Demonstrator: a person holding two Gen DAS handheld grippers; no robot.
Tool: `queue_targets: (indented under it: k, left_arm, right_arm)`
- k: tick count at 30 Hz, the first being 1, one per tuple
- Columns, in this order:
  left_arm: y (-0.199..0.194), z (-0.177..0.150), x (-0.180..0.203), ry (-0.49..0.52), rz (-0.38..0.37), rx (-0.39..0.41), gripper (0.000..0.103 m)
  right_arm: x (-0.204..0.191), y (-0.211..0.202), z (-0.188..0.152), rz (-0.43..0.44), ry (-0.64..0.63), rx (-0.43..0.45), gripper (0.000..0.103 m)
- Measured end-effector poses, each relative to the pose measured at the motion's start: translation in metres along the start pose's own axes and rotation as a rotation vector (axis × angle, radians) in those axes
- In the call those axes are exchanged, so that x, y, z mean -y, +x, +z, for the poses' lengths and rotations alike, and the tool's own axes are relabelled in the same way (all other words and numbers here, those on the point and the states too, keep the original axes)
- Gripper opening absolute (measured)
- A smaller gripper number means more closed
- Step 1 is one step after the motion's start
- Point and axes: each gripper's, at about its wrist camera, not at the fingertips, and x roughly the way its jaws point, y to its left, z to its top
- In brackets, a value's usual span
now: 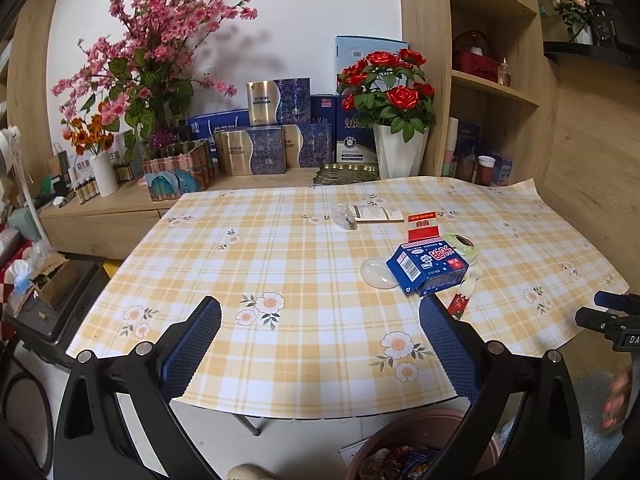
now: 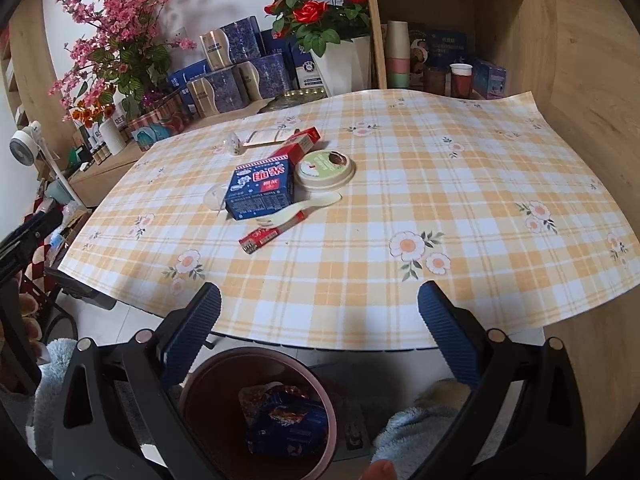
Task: Collect trash
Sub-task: 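Move both tools back over the table toward the blue-white milk carton, then reach the left tool around the blue-white milk carton to grasp it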
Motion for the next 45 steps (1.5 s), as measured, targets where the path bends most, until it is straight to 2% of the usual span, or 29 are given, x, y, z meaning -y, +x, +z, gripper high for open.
queue_targets:
  k: [3,6,13,18,27,35,45]
  left_arm:
    - [0.005,0.002,-0.004,-0.011,0.009,0.008,0.097]
    - [0.011,0.005,-0.006,-0.009,0.011,0.012,0.097]
    - [0.03,0.01,-0.003,0.04,0.013,-0.006,0.097]
    - [0.046,0.011,0.002,0.067,0.018,-0.02,0.097]
    - [0.068,0.008,0.002,0.041,-0.035,-0.07,0.097]
    - [0.074,0.007,0.002,0.033,-0.013,-0.076,0.097]
    - [0.077,0.004,-0.008,-0.009,-0.001,-0.093,0.097]
  right_arm:
    - [0.0,0.002,0.004,0.012,0.003,0.009,0.097]
    - [-0.001,0.008,0.009,0.018,-0.005,-0.019,0.097]
    - [-0.003,0.024,0.019,-0.02,-0.03,-0.043,0.097]
    - [0.0,0.031,0.024,-0.06,-0.041,-0.028,0.097]
    - [0.007,0.045,0.026,-0.112,-0.069,-0.027,0.097]
    - [0.005,0.054,0.024,-0.108,-0.085,-0.045,0.097]
    - [0.003,0.065,0.021,-0.039,-0.075,-0.069,0.097]
